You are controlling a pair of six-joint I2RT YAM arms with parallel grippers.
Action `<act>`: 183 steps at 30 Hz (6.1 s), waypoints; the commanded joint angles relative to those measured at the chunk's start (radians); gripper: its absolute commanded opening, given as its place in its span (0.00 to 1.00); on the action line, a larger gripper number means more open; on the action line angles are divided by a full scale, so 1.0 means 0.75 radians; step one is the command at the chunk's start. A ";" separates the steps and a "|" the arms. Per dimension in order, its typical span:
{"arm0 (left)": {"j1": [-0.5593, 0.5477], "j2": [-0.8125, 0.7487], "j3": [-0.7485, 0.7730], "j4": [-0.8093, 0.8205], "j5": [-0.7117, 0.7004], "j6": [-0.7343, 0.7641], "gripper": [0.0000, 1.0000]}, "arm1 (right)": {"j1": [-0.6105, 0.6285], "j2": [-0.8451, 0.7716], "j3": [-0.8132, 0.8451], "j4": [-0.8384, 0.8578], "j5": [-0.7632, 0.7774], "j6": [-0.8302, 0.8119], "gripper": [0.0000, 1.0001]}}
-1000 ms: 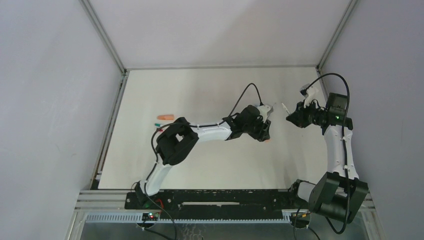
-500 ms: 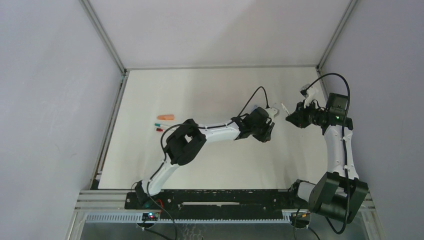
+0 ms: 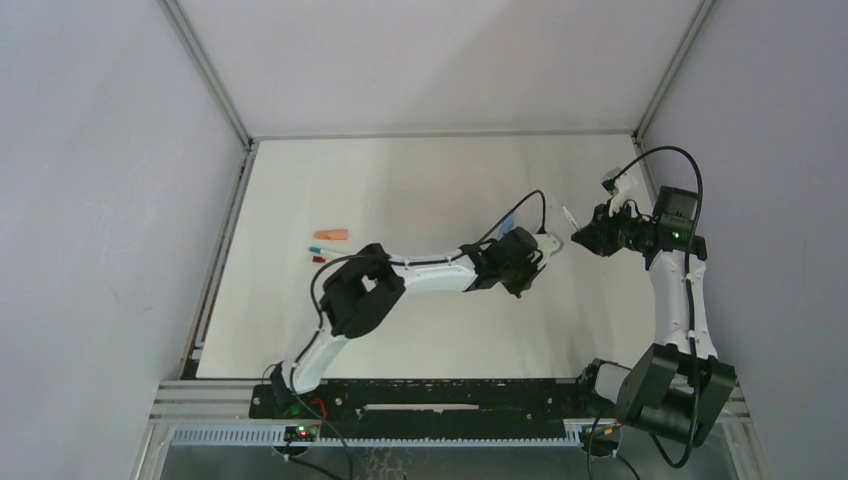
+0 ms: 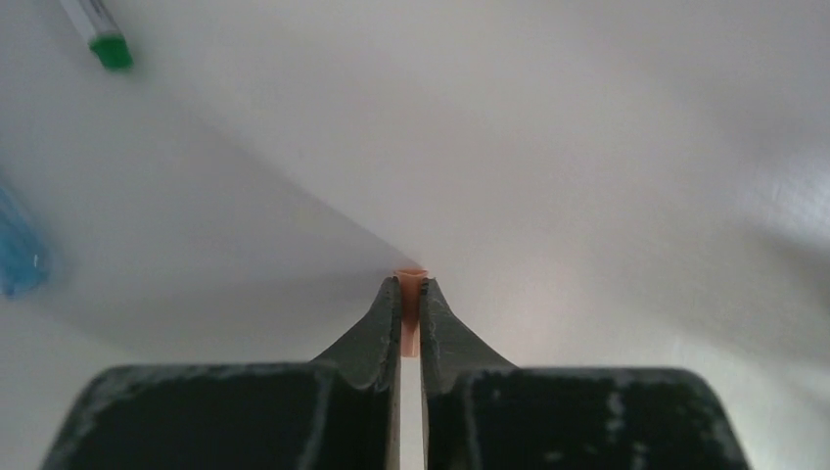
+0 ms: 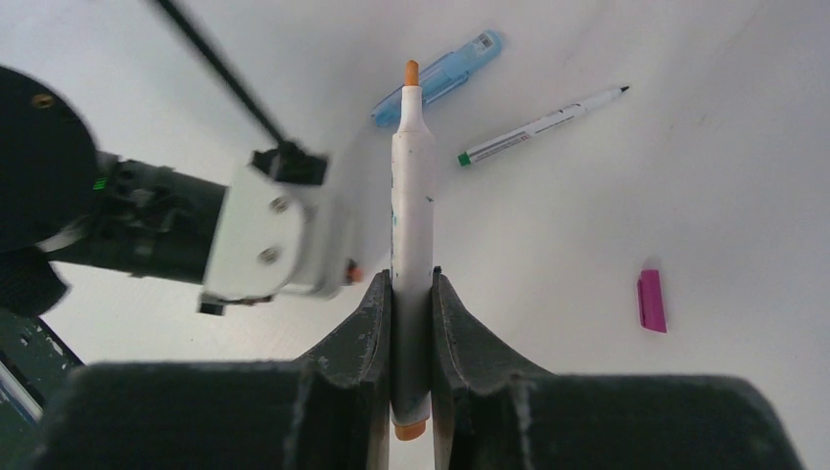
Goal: Insert the pens into the pen caps
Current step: Move the pen cap to the center of the board, then insert the pen cap onto the pen.
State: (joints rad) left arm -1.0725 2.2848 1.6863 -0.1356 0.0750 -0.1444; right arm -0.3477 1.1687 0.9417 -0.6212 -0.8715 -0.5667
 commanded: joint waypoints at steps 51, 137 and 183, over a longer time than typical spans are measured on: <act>0.213 -1.289 -1.593 1.190 0.168 -0.900 0.26 | 0.428 -0.246 0.086 0.025 -0.095 0.052 0.01; 0.021 -0.636 -0.625 -0.291 -0.618 -0.945 0.60 | 0.290 -0.169 -0.051 0.132 -0.117 0.271 0.00; 0.000 -0.465 -0.490 -0.709 -0.505 -0.676 0.12 | 0.280 -0.193 -0.051 0.140 -0.116 0.291 0.00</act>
State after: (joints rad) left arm -1.0676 2.0209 1.4151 -0.5880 -0.3321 -0.7425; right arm -0.1352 1.0470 0.9012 -0.5381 -0.9585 -0.3672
